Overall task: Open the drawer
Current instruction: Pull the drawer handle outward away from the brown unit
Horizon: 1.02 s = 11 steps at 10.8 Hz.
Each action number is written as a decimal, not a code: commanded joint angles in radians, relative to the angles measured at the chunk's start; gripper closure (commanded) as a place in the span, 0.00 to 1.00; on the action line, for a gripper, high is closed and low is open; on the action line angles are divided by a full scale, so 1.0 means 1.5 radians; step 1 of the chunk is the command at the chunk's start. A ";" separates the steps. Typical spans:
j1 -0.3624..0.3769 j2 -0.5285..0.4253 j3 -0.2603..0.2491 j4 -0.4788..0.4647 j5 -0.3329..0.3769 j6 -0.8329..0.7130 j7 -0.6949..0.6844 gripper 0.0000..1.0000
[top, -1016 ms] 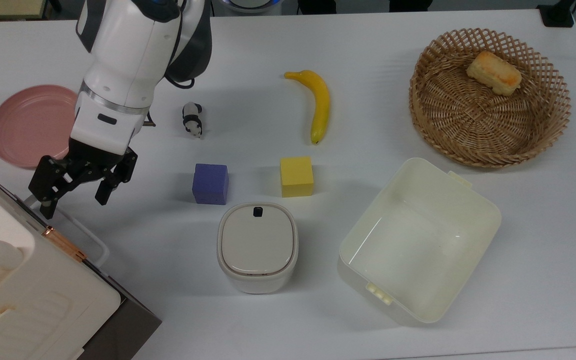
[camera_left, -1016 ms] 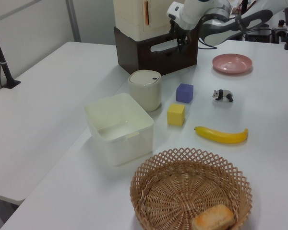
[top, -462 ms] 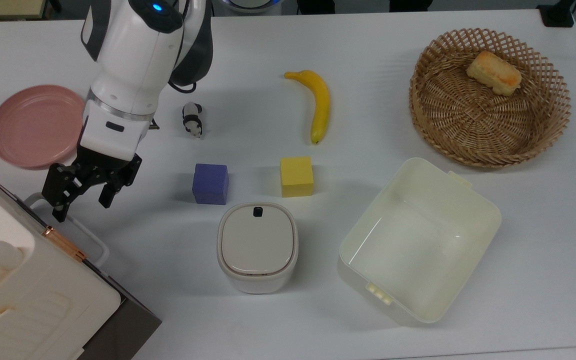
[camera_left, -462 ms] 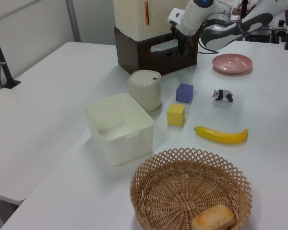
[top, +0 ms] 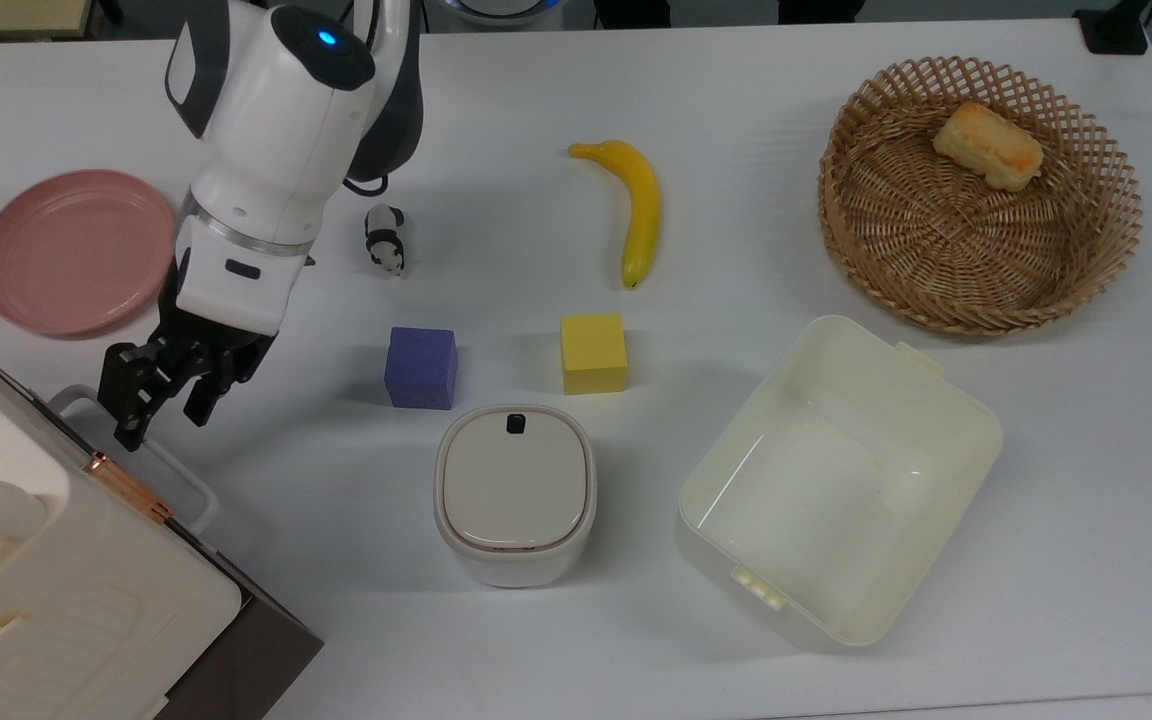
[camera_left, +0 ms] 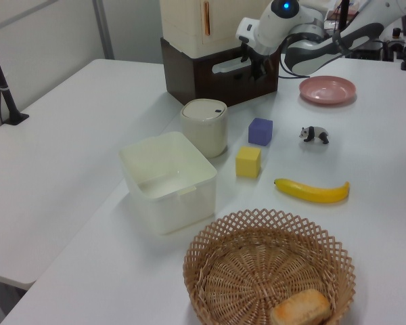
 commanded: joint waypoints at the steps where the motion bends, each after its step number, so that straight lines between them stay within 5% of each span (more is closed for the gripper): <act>1: -0.009 0.002 -0.002 -0.008 -0.016 0.058 -0.007 0.39; 6: -0.014 0.007 -0.002 -0.007 -0.018 0.064 -0.006 1.00; 11: -0.012 0.003 -0.001 -0.010 -0.017 0.063 0.001 1.00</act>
